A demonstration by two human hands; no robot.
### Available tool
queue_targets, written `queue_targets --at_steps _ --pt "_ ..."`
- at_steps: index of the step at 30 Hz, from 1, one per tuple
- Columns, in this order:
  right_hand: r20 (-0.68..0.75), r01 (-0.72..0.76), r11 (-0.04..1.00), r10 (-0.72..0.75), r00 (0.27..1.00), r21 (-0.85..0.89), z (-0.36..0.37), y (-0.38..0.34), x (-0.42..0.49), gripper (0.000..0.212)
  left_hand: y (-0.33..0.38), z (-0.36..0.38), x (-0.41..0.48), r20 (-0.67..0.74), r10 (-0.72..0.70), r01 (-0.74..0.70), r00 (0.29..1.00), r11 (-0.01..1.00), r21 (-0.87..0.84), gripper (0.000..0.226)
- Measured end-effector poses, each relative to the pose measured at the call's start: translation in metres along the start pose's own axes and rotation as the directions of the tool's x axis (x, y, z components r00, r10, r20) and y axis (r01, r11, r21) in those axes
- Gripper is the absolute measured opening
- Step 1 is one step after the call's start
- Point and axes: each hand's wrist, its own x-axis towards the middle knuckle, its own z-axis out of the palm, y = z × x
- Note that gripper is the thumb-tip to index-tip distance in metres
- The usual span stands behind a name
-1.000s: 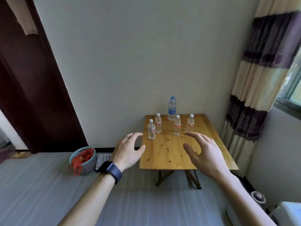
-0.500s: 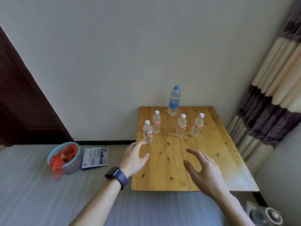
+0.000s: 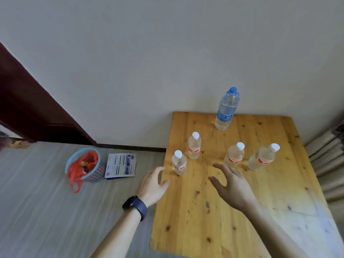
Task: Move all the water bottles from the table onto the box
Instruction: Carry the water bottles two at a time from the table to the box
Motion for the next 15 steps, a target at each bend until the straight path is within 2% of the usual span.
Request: queue_targets --at_steps 3,5,9,12,15 --pt "0.042 0.044 0.987 -0.038 0.998 -0.156 -0.001 -0.006 0.063 0.056 0.005 0.004 0.034 0.015 -0.029 0.029 0.999 0.999 -0.013 0.049" --pt "0.053 0.044 0.982 -0.035 0.998 -0.186 0.001 -0.017 0.108 0.06 0.009 0.011 0.061 0.029 -0.038 0.04 0.999 0.998 -0.052 0.054" --pt "0.09 -0.03 0.988 0.044 0.995 -0.151 0.019 -0.034 0.171 0.069 0.016 0.035 0.108 0.065 -0.029 0.039 0.997 0.986 -0.161 0.073" --pt "0.125 -0.117 0.989 0.128 0.984 -0.095 0.037 -0.037 0.194 0.077 0.02 0.055 0.127 0.036 -0.022 0.03 0.999 0.969 -0.246 0.073" --pt "0.125 -0.17 0.98 0.182 0.975 -0.105 0.053 -0.031 0.205 0.065 0.018 0.067 0.14 -0.02 -0.032 0.026 0.999 0.964 -0.264 0.068"
